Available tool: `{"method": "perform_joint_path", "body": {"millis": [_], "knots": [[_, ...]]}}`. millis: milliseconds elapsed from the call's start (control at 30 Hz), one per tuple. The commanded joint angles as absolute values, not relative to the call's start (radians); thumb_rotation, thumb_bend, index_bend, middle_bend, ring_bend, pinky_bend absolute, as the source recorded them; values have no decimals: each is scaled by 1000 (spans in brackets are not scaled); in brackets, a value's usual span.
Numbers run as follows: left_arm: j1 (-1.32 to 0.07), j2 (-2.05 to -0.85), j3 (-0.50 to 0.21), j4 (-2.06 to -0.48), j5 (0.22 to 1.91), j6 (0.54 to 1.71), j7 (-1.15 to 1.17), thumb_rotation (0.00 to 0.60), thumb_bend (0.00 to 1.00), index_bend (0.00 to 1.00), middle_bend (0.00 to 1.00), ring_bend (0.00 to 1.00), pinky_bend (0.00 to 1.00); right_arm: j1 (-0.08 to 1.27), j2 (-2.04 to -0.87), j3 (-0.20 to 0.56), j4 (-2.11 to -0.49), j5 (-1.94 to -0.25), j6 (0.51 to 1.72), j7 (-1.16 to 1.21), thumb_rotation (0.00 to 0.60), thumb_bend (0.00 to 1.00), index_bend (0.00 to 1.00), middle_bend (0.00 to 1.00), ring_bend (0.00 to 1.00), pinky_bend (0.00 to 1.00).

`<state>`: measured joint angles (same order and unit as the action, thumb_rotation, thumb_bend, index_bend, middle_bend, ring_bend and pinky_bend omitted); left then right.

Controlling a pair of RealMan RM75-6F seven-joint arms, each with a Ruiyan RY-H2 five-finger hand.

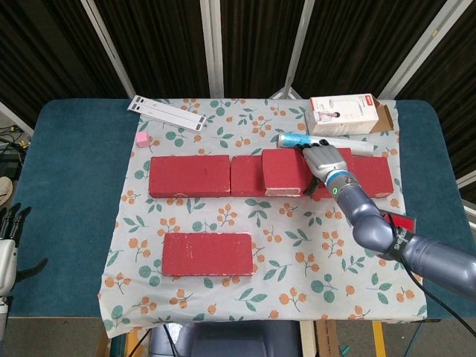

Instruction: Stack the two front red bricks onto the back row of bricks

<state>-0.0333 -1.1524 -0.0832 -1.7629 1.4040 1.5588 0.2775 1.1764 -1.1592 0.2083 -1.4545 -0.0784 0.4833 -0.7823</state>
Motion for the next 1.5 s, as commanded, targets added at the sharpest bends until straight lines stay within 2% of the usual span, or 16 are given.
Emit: {"method": "perform_joint_path", "body": {"millis": [33, 500, 1500], "knots": [[-29, -1153, -84, -1764, 1405, 1568, 281, 600, 0, 112, 32, 0, 145, 1228, -1231, 158, -1344, -39, 432, -738, 600, 69, 369, 345, 159, 0], [-26, -1157, -93, -1759, 1393, 1579, 279, 600, 0, 114, 32, 0, 145, 1230, -1330, 118, -1202, -147, 416, -608, 600, 68, 369, 344, 159, 0], [-23, -1160, -89, -1766, 1398, 1587, 294, 600, 0, 115, 32, 0, 145, 1262, -1336, 16, -1152, -273, 386, -439, 600, 68, 369, 345, 159, 0]]}}
